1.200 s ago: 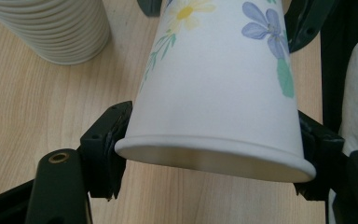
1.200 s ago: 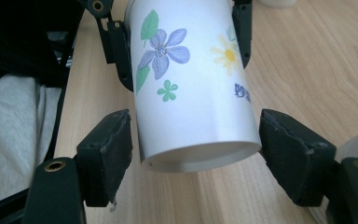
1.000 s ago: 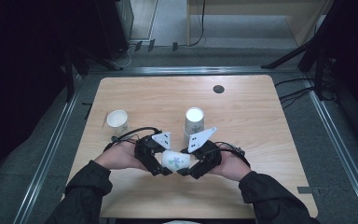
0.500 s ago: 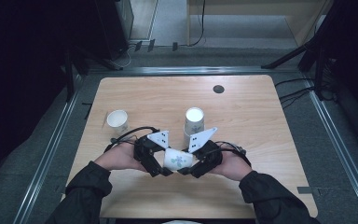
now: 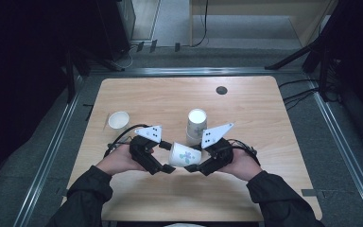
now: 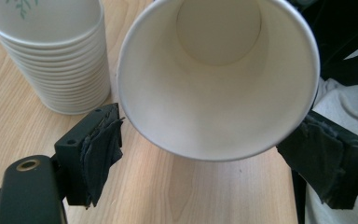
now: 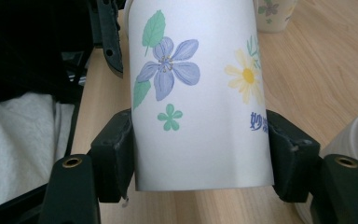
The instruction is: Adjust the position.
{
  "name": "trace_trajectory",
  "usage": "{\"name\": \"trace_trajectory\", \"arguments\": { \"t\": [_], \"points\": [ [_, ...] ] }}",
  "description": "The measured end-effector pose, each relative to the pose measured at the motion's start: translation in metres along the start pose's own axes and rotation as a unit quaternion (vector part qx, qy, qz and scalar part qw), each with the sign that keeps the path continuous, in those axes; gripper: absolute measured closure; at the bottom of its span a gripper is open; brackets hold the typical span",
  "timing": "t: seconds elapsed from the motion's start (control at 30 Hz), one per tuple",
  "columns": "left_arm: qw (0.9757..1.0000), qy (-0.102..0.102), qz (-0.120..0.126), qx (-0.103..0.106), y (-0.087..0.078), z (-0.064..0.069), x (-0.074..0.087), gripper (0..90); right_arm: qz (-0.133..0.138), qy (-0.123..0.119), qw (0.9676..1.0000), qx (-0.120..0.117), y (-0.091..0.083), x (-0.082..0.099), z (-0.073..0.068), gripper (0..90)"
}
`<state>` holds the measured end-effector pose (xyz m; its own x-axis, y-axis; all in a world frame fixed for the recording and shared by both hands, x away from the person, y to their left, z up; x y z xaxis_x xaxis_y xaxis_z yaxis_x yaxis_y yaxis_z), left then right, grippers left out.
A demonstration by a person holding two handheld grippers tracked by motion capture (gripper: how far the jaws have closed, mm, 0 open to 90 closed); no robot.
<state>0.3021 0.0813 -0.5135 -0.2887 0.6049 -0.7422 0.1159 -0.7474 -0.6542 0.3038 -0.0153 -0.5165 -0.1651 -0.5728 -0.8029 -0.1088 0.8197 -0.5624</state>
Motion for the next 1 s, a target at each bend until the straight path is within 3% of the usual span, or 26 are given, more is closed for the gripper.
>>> {"name": "trace_trajectory", "arguments": {
  "t": [0.13, 0.27, 0.5, 0.63, 0.7, 0.87, 1.0],
  "points": [
    [0.9997, -0.004, 0.021, 0.012, 0.001, 0.003, -0.006, 16.0, 0.001, 0.003, 1.0, -0.008, 0.003, -0.001, -0.002, 34.1],
    [0.9996, 0.0, 0.026, 0.013, 0.0, 0.004, -0.007, 19.9, 0.004, 0.005, 0.9997, -0.021, 0.006, -0.002, -0.004, 33.9],
    [0.9996, 0.005, 0.028, 0.009, -0.003, 0.004, -0.007, 25.1, 0.004, 0.007, 0.9998, -0.02, 0.007, -0.002, -0.005, 34.6],
    [0.9997, 0.012, 0.021, 0.002, -0.004, 0.003, -0.007, 26.4, 0.001, 0.004, 0.9998, -0.018, 0.008, -0.002, -0.004, 33.9],
    [0.9996, 0.017, 0.019, -0.008, -0.006, 0.001, -0.006, 27.0, 0.002, 0.003, 0.9999, -0.011, 0.009, -0.002, -0.003, 29.2],
    [0.9998, 0.013, 0.011, -0.015, -0.013, -0.001, -0.006, 27.2, -0.007, 0.013, 0.9999, 0.003, 0.009, 0.001, 0.001, 24.5],
    [0.9989, 0.021, -0.029, -0.031, -0.016, -0.005, 0.0, 27.2, -0.012, 0.012, 0.9998, 0.007, 0.009, 0.003, 0.003, 24.2]
  ]
}}
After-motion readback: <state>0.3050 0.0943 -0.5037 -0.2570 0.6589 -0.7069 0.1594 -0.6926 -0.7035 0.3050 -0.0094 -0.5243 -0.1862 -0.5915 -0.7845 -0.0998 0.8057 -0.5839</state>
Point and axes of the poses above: each handheld gripper's, and its own axes: y roughly forward along the jaws, x roughly out of its underside, z roughly to its right, the point moved 10 cm from there along y, roughly forward along the jaws, and after that the axes turned 6 degrees about -x, right-handed, at the moved point
